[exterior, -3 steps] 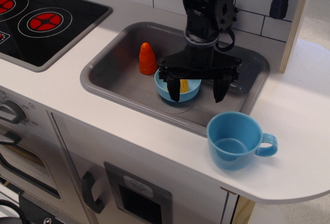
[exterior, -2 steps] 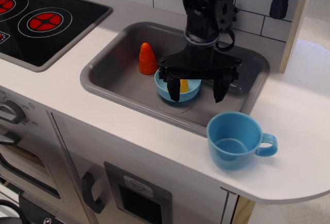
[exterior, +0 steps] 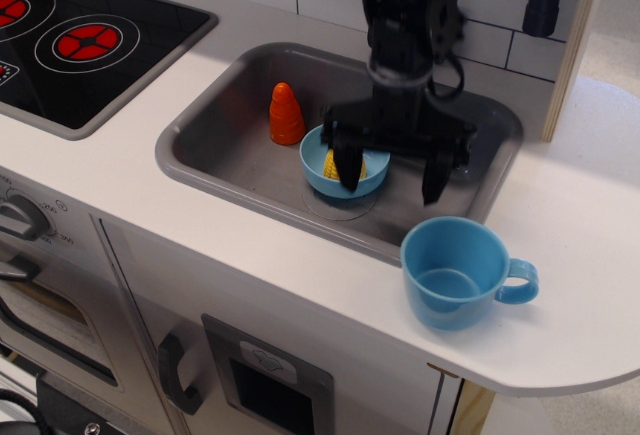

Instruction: Take corn out of bowl sink

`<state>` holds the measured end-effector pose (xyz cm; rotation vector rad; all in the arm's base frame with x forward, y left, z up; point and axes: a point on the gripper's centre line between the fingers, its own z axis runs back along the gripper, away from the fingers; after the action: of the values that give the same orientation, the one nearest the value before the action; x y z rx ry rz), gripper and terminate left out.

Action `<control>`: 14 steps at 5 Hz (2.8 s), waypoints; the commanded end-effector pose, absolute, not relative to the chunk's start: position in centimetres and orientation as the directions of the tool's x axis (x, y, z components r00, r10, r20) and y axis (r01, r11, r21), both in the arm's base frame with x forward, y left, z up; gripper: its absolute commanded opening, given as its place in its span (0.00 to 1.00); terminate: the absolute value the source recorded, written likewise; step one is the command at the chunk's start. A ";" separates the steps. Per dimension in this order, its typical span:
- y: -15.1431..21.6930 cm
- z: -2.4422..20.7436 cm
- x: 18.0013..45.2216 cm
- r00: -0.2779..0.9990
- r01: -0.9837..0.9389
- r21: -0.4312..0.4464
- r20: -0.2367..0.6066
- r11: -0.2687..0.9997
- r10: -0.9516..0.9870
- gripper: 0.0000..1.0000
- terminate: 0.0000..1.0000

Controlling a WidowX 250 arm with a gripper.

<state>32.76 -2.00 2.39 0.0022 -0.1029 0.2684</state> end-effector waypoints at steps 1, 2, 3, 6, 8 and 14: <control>1.8 6.2 36.5 0.983 -0.066 -0.005 0.170 0.998 0.066 1.00 0.00; 2.7 6.0 37.0 0.986 0.003 0.028 0.166 1.000 -0.007 1.00 0.00; 2.5 4.3 37.2 0.988 0.061 0.070 0.138 0.996 -0.070 1.00 0.00; 2.0 2.7 37.3 0.984 0.116 0.063 0.129 0.991 -0.124 1.00 0.00; 2.1 2.1 37.7 0.993 0.069 0.074 0.094 0.995 -0.076 1.00 0.00; 2.1 8.2 37.0 0.981 -0.037 -0.066 0.188 0.997 0.049 0.00 0.00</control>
<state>36.03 2.05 5.57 -0.0688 -0.1172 0.0450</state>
